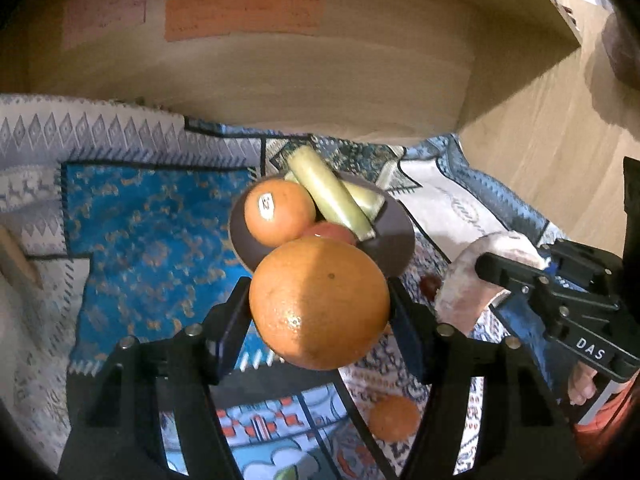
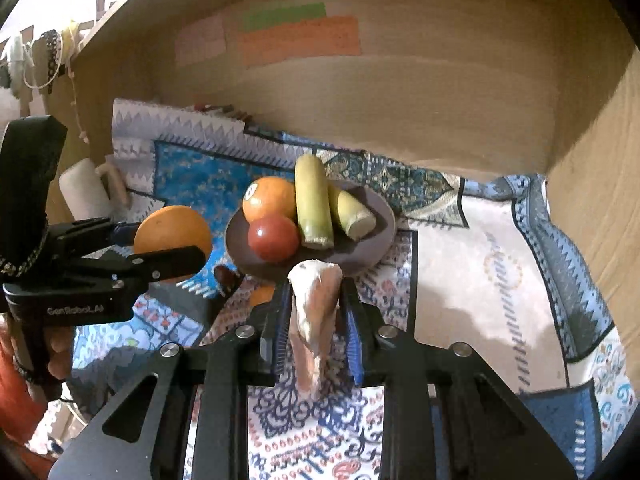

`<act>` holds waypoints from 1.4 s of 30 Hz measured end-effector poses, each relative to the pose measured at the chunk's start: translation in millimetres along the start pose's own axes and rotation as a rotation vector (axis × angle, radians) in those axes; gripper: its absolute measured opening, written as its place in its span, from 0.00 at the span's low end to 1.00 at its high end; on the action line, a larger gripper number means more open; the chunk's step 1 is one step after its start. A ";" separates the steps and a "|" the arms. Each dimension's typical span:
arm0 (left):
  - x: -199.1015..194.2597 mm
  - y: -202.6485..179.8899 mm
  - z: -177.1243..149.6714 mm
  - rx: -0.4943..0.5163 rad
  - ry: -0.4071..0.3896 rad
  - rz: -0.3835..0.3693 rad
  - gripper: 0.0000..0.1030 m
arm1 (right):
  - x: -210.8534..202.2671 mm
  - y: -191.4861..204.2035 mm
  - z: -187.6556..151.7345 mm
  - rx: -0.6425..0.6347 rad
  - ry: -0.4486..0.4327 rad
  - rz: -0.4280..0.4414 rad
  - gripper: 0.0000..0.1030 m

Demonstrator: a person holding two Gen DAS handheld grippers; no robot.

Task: Organize fruits
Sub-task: 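Carry large orange with left tool while right tool carries pomelo toward the plate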

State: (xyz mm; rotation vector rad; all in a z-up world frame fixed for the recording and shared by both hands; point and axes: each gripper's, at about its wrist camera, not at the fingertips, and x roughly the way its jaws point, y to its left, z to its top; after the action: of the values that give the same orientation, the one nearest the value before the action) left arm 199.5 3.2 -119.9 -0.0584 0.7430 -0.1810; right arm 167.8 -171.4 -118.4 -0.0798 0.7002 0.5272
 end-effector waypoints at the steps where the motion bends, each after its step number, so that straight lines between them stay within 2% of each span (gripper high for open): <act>1: 1.3 0.7 3.3 0.002 -0.002 0.003 0.63 | 1.1 -0.6 2.1 0.002 -0.001 0.004 0.21; 7: 13.4 2.5 22.4 0.017 -0.010 0.023 0.63 | 9.3 -3.2 16.7 -0.010 -0.010 0.016 0.21; 21: 60.9 2.0 59.3 0.043 0.028 0.008 0.63 | 39.6 -19.3 52.3 -0.023 0.011 0.032 0.21; 27: 77.9 1.7 65.0 0.046 0.053 -0.011 0.63 | 63.1 -27.8 62.4 -0.014 0.057 0.046 0.21; 35: 88.3 1.2 68.2 0.056 0.060 -0.010 0.63 | 86.1 -37.3 68.2 -0.025 0.087 -0.022 0.23; 42: 88.6 -4.0 64.5 0.092 0.041 0.015 0.64 | 91.4 -44.6 68.6 -0.012 0.104 -0.037 0.24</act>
State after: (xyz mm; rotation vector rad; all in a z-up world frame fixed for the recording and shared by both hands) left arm 306.6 -17.8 -131.1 0.0384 0.7752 -0.2027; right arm 288.7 -153.6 -128.2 -0.1321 0.7953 0.4945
